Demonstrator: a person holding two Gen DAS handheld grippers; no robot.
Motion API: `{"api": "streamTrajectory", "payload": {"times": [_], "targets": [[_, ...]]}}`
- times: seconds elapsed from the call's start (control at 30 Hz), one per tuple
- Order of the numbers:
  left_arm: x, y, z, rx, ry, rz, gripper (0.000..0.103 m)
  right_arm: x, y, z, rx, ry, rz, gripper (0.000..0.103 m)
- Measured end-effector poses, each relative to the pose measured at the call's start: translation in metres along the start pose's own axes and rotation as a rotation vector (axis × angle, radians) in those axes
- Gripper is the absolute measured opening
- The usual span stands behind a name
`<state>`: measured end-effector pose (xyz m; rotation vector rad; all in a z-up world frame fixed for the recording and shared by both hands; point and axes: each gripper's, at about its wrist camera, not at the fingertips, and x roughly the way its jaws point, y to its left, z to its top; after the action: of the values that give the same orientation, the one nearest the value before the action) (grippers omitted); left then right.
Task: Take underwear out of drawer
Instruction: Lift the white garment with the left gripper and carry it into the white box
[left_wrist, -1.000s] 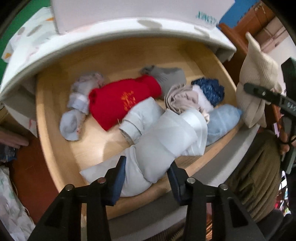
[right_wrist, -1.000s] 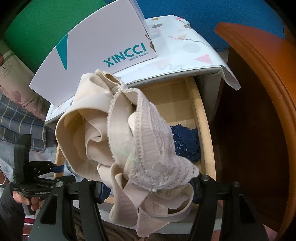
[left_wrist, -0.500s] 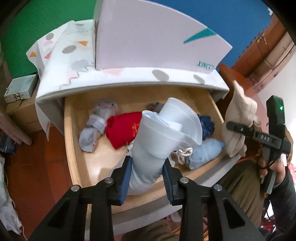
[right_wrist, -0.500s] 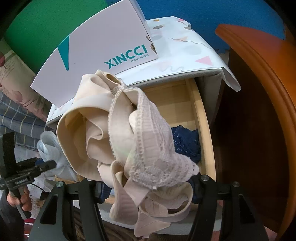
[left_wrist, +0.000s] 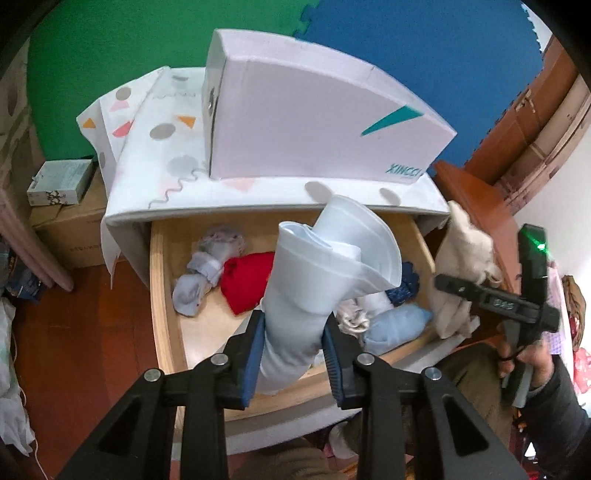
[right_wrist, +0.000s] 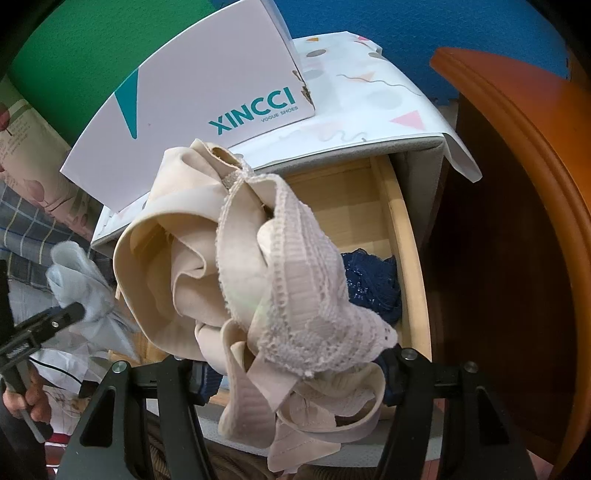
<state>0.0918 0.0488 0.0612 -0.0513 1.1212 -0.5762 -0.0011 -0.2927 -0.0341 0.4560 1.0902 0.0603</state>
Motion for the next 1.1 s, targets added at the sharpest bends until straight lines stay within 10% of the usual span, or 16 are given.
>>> {"api": "streamTrajectory", "payload": {"times": [0.7,1.1], "targets": [[-0.163,-0.055,0.141,0.056,-0.396,0.006,0.03,0.006,-0.001,0.0,0.008,0.015,0.006,0.06],[-0.082,-0.051,0.233,-0.04,-0.306,0.024,0.03,0.003,-0.009,0.0,0.027,0.012,0.032,0.06]]}}
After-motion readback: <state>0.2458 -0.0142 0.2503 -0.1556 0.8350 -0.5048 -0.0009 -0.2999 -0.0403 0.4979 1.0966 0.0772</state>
